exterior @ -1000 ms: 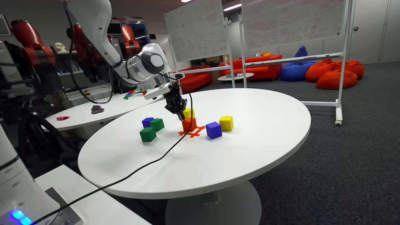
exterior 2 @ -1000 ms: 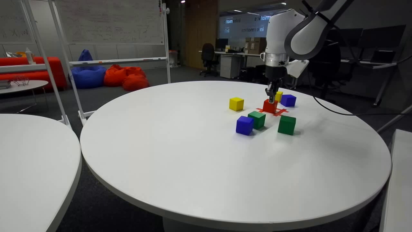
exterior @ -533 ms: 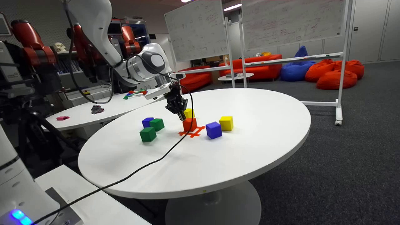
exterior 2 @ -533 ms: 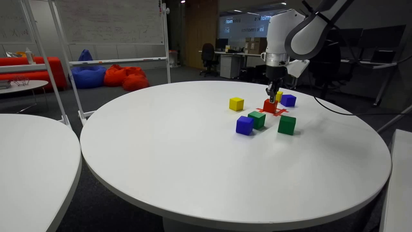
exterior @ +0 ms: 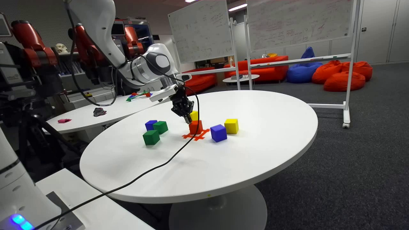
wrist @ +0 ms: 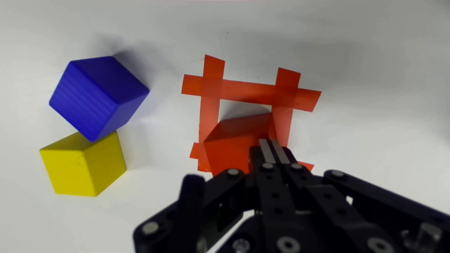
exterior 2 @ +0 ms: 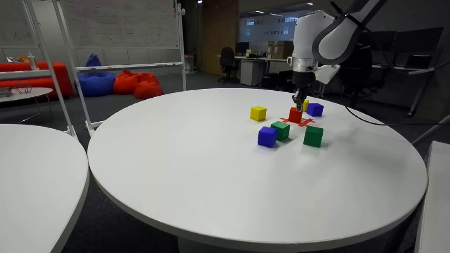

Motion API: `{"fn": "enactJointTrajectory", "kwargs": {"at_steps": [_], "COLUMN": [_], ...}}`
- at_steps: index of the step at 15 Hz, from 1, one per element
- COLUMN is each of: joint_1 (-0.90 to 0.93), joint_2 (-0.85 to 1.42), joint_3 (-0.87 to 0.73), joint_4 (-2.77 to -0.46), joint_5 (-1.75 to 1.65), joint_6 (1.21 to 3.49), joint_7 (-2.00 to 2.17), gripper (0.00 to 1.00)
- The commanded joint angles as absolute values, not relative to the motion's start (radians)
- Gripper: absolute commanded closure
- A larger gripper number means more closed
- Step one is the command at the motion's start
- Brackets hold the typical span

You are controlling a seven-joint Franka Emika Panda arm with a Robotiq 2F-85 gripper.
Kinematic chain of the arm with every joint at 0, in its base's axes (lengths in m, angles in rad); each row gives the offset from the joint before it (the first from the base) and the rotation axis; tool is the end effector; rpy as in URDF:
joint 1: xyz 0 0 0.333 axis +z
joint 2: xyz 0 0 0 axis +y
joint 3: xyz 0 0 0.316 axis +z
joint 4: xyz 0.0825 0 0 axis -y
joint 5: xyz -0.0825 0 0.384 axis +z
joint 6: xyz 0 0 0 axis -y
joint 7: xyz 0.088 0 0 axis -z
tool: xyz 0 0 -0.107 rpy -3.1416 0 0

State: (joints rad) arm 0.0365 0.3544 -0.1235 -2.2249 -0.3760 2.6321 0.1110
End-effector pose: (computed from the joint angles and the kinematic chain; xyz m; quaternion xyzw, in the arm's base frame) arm 0.5525 -0.0398 0.2178 0.9906 0.0673 0.0256 0.1162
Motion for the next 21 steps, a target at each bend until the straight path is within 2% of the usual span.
{"fn": "enactJointTrajectory", "kwargs": {"at_steps": [1, 16, 21], "joint_1": [0.041, 0.041, 0.056], "joint_2": [0.354, 0.354, 0.262], "joint_3": [-0.127, -0.127, -0.142], "joint_4": [-2.224, -2.224, -2.286], "joint_5": [-0.372, -0.372, -0.406], "joint_6": [2.631, 2.631, 2.646], "joint_7": [0.107, 0.107, 0.137], "gripper": [0.99, 0.99, 1.00]}}
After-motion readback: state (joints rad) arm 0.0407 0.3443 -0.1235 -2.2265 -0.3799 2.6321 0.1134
